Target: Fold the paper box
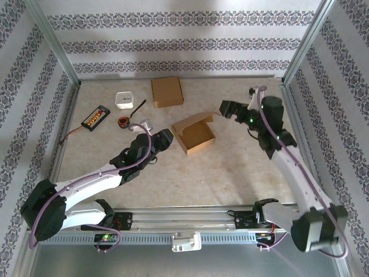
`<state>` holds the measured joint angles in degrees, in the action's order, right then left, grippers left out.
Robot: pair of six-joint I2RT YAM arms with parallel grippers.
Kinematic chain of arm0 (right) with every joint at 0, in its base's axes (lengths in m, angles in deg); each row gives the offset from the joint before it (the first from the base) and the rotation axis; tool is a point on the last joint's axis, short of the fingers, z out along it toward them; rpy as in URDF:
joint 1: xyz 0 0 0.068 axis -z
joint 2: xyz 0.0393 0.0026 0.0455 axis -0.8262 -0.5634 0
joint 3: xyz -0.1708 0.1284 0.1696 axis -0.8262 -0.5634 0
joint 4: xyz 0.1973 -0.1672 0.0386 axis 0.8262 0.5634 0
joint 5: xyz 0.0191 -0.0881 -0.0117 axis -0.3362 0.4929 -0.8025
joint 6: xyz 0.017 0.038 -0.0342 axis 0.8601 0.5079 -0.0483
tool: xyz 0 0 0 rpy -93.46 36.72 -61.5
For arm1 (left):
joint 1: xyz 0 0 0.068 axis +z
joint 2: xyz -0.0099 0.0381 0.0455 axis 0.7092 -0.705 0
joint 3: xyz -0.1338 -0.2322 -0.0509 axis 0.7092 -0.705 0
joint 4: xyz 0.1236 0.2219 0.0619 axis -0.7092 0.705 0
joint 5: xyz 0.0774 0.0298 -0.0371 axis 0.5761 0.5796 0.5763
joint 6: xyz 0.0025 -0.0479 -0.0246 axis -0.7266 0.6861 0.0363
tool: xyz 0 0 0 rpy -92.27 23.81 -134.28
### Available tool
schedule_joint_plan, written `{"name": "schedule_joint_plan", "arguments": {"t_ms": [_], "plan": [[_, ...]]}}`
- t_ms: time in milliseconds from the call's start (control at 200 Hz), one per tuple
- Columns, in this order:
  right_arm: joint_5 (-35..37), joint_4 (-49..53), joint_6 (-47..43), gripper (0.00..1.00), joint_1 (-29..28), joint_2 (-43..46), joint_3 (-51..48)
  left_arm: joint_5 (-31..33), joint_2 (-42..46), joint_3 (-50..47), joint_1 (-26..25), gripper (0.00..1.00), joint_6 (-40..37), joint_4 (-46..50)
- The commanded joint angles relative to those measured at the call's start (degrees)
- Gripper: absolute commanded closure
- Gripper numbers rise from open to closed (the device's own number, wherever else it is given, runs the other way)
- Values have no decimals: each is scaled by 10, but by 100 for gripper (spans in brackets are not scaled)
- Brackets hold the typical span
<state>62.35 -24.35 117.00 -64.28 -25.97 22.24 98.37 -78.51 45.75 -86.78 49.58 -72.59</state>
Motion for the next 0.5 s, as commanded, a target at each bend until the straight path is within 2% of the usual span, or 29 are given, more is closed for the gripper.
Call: {"name": "schedule_joint_plan", "arguments": {"t_ms": [0, 65, 205, 300, 450, 495], "plan": [[-109, 124, 1, 3, 11, -87, 98, 12, 0, -8, 16, 55, 110, -22], [-126, 169, 4, 4, 15, -147, 153, 11, -11, -17, 23, 49, 135, -63], [-163, 183, 14, 6, 16, -250, 212, -12, -53, -20, 37, 38, 155, -121], [-214, 193, 22, 7, 15, -315, 254, -30, -91, -25, 46, 35, 214, -163], [-225, 199, 28, 11, 15, -383, 276, -83, -189, -46, 74, 31, 305, -300], [-223, 197, 27, 11, 16, -397, 272, -97, -228, -51, 80, 28, 310, -374]]}}
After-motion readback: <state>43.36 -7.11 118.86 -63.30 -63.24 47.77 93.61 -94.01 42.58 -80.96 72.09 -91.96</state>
